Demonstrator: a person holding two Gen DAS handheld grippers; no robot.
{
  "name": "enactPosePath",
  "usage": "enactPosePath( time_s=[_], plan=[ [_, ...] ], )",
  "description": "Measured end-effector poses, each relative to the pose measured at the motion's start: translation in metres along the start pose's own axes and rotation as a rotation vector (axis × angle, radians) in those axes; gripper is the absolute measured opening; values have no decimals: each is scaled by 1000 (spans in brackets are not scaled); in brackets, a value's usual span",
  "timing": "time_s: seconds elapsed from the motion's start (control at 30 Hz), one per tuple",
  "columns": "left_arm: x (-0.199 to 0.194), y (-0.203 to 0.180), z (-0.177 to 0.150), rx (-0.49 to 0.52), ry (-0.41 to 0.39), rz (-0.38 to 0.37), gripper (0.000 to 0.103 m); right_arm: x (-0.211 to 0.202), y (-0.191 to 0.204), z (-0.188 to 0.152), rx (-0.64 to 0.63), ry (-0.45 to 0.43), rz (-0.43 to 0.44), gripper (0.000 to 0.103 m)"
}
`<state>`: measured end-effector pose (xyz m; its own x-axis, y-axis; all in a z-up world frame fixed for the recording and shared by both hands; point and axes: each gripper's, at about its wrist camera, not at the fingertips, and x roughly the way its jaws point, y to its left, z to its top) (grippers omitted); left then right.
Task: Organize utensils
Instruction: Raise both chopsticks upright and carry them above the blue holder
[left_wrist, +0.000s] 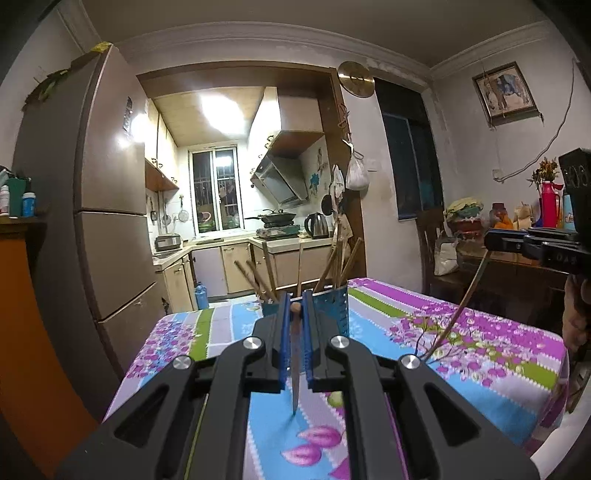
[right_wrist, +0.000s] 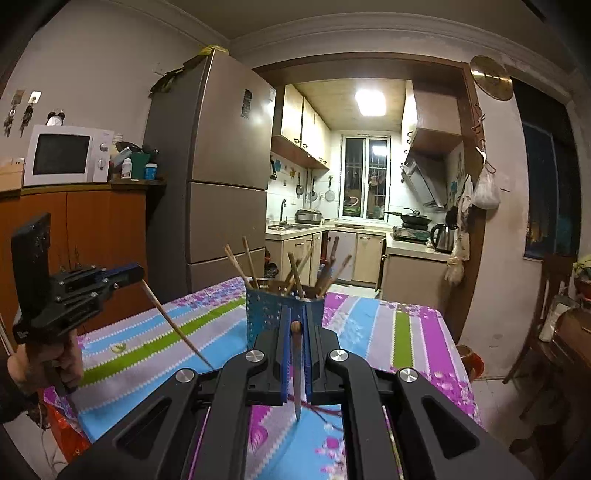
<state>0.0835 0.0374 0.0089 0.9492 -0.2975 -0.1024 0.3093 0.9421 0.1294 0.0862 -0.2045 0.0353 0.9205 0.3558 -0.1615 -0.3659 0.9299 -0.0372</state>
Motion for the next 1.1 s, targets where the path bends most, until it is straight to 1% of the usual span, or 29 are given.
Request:
enactPosePath(
  time_s=[0.2, 0.43, 0.63, 0.7, 0.87, 1.1],
  plan=[
    [9, -2, 24, 2, 3, -15, 5, 17, -10, 28, 17, -8, 8, 7],
    [10, -4, 46, 14, 0, -33, 5, 24, -15, 41, 22, -13, 16, 7],
    [20, -1, 57, 11, 17, -55, 5, 24, -24, 52, 42, -7, 23, 7],
    [28, 4, 58, 5, 34, -63, 5, 24, -25, 55, 44, 2, 29, 7],
    [44, 11, 63, -13, 70, -83, 5, 34, -34, 62, 73, 37, 47, 7],
    [54, 9, 72, 0, 78, -104, 5, 51, -36, 72, 97, 61, 63, 7]
  ],
)
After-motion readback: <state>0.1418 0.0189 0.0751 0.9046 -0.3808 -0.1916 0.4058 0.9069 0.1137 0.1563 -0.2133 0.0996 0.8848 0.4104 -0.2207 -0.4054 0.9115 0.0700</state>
